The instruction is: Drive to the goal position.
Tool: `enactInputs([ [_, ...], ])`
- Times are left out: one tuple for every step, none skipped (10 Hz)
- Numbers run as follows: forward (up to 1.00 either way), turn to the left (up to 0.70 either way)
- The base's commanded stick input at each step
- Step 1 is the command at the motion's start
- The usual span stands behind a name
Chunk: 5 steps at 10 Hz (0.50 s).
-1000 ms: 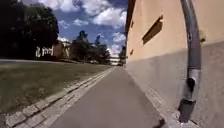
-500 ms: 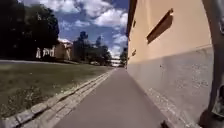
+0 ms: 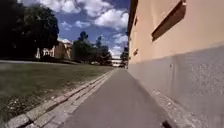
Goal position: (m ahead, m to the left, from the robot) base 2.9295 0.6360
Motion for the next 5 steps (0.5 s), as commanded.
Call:
enactInputs([
  [0.85, -0.02],
  [0.85, -0.19],
  [0.85, -0.34],
  [0.85, -0.34],
  [0.85, -0.21],
])
